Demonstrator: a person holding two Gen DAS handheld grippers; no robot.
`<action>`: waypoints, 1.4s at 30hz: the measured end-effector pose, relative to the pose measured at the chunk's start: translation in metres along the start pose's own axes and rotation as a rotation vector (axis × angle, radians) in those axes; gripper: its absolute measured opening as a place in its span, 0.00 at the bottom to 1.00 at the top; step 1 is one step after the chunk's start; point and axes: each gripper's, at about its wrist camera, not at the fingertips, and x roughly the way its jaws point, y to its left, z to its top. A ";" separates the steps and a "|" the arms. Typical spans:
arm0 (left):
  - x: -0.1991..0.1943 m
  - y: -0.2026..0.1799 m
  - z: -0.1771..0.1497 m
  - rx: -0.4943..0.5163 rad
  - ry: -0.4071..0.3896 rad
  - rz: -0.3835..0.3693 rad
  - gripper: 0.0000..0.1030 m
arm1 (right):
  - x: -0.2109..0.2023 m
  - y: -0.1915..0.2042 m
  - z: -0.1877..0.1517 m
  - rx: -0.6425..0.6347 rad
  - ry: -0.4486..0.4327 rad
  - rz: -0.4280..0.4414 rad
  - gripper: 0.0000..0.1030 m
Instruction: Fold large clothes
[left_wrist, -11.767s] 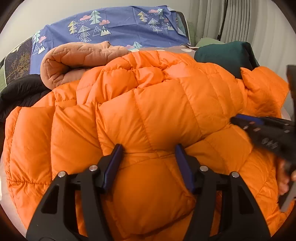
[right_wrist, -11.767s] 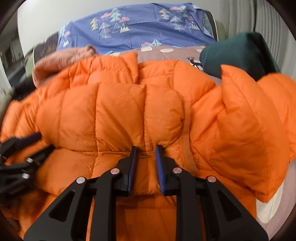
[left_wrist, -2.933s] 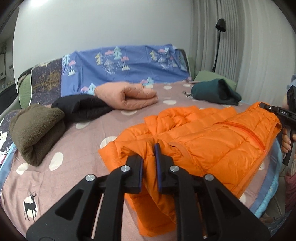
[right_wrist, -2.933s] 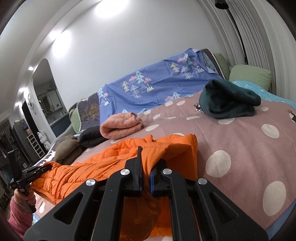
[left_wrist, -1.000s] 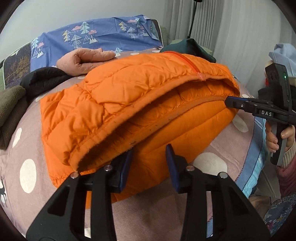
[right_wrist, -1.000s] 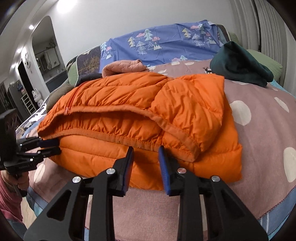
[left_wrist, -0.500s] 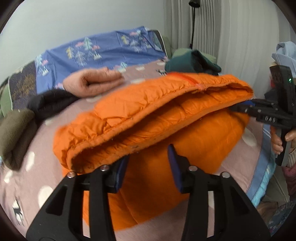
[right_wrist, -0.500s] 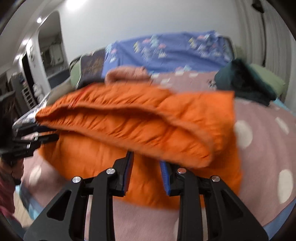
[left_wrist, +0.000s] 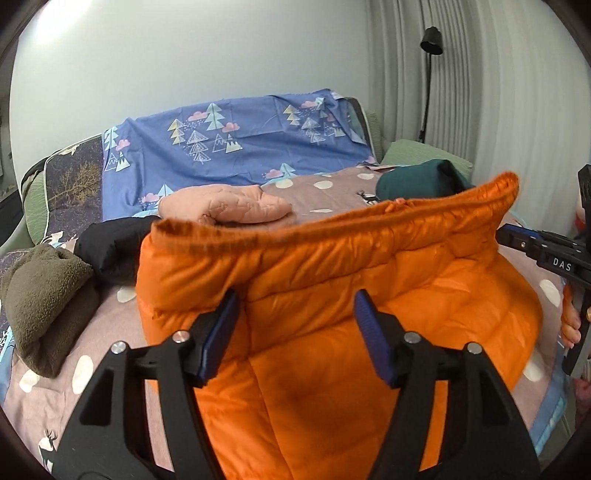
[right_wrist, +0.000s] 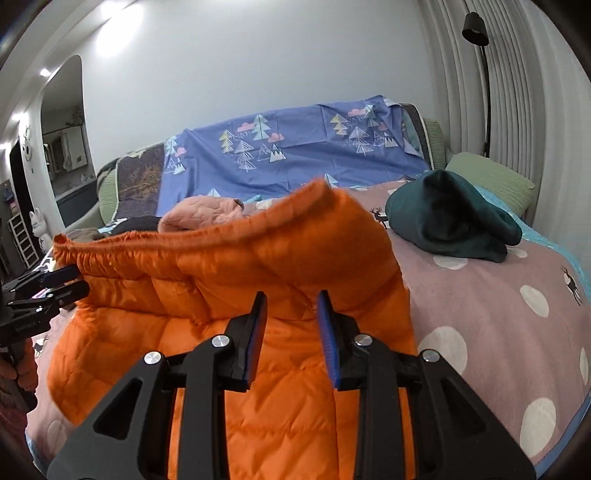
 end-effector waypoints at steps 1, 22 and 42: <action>0.006 0.002 0.000 -0.005 0.007 0.007 0.69 | 0.009 -0.001 0.000 0.001 0.014 -0.001 0.30; 0.084 0.041 -0.035 -0.125 0.200 0.073 0.68 | 0.084 -0.019 -0.014 -0.017 0.203 -0.131 0.42; 0.178 0.046 -0.014 -0.186 0.334 0.064 0.79 | 0.187 -0.005 0.008 -0.005 0.346 0.006 0.84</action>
